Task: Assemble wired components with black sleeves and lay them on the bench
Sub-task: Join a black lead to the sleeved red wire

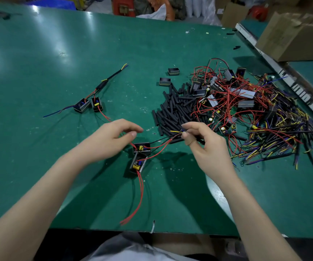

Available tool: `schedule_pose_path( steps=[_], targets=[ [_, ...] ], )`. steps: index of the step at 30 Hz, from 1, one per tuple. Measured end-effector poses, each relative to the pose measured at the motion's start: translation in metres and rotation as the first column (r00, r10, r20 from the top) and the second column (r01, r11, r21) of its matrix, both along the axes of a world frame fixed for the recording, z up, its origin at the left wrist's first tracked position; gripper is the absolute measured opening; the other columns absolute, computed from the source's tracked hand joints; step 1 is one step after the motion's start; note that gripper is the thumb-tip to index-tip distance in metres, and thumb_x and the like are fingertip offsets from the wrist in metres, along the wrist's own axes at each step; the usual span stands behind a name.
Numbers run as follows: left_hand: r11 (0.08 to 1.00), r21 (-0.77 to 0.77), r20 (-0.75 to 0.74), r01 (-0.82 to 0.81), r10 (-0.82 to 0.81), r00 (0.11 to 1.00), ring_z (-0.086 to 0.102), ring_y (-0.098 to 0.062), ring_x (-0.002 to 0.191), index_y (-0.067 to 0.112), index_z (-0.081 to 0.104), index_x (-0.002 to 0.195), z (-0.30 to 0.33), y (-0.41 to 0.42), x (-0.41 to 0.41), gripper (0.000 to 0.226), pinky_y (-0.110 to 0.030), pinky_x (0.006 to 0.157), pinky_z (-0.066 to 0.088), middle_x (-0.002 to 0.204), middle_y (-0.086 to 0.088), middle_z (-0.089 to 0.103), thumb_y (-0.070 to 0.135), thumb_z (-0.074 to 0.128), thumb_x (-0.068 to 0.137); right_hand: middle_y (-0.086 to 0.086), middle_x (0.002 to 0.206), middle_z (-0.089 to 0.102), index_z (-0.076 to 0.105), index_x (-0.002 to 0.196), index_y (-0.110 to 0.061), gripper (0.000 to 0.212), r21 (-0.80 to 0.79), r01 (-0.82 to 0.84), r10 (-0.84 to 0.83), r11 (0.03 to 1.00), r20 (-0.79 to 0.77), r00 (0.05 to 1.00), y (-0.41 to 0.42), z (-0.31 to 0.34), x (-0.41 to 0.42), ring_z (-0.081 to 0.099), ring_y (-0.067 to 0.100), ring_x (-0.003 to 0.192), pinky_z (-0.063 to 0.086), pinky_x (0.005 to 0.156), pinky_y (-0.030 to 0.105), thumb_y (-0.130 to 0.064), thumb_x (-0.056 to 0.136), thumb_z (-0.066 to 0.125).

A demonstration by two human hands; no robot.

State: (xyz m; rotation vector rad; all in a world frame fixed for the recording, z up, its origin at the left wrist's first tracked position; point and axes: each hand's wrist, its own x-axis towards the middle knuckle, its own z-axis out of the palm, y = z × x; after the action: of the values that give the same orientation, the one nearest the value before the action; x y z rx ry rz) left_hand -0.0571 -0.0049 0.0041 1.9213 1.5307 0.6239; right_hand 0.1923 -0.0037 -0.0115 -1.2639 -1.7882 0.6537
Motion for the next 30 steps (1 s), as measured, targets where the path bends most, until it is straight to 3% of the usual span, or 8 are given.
schedule_pose_path(
  steps=[6, 10, 12, 15, 19, 23, 27, 30],
  targets=[
    [0.996, 0.083, -0.032, -0.037, 0.04, 0.999, 0.056, 0.001, 0.1, 0.03, 0.065, 0.104, -0.003, -0.011, -0.018, 0.014, -0.006, 0.088, 0.035, 0.105, 0.011, 0.063, 0.026, 0.059, 0.092, -0.017, 0.086, 0.066, 0.064, 0.103, -0.027, 0.015, 0.0, -0.009, 0.009, 1.0, -0.001, 1.0, 0.003, -0.003, 0.002, 0.06, -0.002, 0.083, 0.045, 0.078, 0.012, -0.016, 0.093, 0.061],
    [0.97, 0.241, -0.068, 0.0, 0.017, 0.998, 0.054, -0.016, 0.11, 0.022, 0.067, 0.108, 0.002, -0.014, 0.004, 0.025, -0.039, 0.1, 0.04, 0.11, 0.007, 0.063, 0.038, 0.057, 0.092, -0.021, 0.086, 0.067, 0.062, 0.101, -0.034, 0.017, -0.007, -0.021, 0.021, 1.0, -0.016, 1.0, 0.003, -0.003, -0.001, 0.061, -0.003, 0.082, 0.044, 0.075, 0.011, -0.018, 0.093, 0.06],
    [0.969, 0.245, -0.07, 0.034, -0.017, 0.997, 0.054, -0.016, 0.113, 0.022, 0.066, 0.112, 0.005, -0.01, 0.024, 0.025, -0.042, 0.101, 0.039, 0.114, 0.005, 0.064, 0.034, 0.055, 0.094, -0.023, 0.092, 0.066, 0.059, 0.099, -0.039, 0.022, 0.001, -0.047, 0.047, 0.999, -0.022, 0.999, 0.002, -0.001, -0.005, 0.061, -0.003, 0.082, 0.045, 0.074, 0.011, -0.018, 0.093, 0.06],
    [0.979, 0.194, -0.063, 0.056, -0.045, 0.997, 0.057, -0.013, 0.109, 0.022, 0.066, 0.112, 0.003, -0.003, 0.051, 0.025, -0.035, 0.098, 0.041, 0.112, 0.005, 0.066, 0.034, 0.053, 0.095, -0.022, 0.093, 0.067, 0.058, 0.1, -0.04, 0.025, 0.017, -0.07, 0.07, 0.997, -0.039, 0.997, 0.0, 0.003, -0.008, 0.063, -0.003, 0.082, 0.047, 0.077, 0.014, -0.016, 0.093, 0.06],
    [0.991, 0.136, 0.082, 0.021, -0.032, 0.996, 0.054, 0.005, 0.064, 0.029, 0.061, 0.082, 0.0, 0.002, 0.06, 0.011, -0.011, 0.065, 0.04, 0.075, 0.008, 0.067, 0.033, 0.058, 0.092, -0.018, 0.084, 0.067, 0.062, 0.105, -0.027, 0.017, 0.013, -0.058, 0.059, 0.998, -0.045, 0.997, -0.001, 0.002, -0.005, 0.063, 0.0, 0.082, 0.048, 0.078, 0.018, -0.015, 0.093, 0.061],
    [0.995, 0.044, 0.213, -0.084, 0.073, 0.974, 0.055, 0.0, 0.042, 0.023, 0.053, 0.076, -0.005, 0.0, 0.056, 0.02, -0.013, 0.047, 0.041, 0.057, 0.008, 0.057, 0.03, 0.055, 0.094, -0.016, 0.083, 0.066, 0.065, 0.108, -0.019, 0.017, 0.013, -0.034, 0.034, 0.999, 0.02, 0.999, 0.001, 0.0, 0.003, 0.061, 0.002, 0.08, 0.048, 0.076, 0.021, -0.014, 0.093, 0.061],
    [0.984, 0.065, 0.25, -0.168, 0.148, 0.957, 0.048, -0.009, 0.037, 0.023, 0.044, 0.077, -0.004, -0.001, 0.051, 0.021, -0.016, 0.04, 0.039, 0.062, 0.001, 0.054, 0.027, 0.049, 0.097, -0.022, 0.084, 0.063, 0.064, 0.111, -0.026, 0.021, -0.01, -0.025, 0.025, 1.0, 0.089, 0.996, 0.004, 0.0, 0.012, 0.06, 0.004, 0.081, 0.049, 0.076, 0.029, -0.018, 0.092, 0.062],
    [0.991, 0.102, 0.158, -0.088, 0.071, 0.985, 0.051, -0.014, 0.056, 0.026, 0.041, 0.076, -0.003, -0.002, 0.053, 0.022, -0.016, 0.052, 0.037, 0.066, -0.003, 0.055, 0.03, 0.048, 0.097, -0.021, 0.09, 0.065, 0.064, 0.106, -0.033, 0.017, 0.069, -0.026, 0.011, 0.997, 0.203, 0.979, 0.004, 0.003, 0.018, 0.061, 0.012, 0.083, 0.051, 0.07, 0.038, -0.022, 0.093, 0.061]
  ],
)
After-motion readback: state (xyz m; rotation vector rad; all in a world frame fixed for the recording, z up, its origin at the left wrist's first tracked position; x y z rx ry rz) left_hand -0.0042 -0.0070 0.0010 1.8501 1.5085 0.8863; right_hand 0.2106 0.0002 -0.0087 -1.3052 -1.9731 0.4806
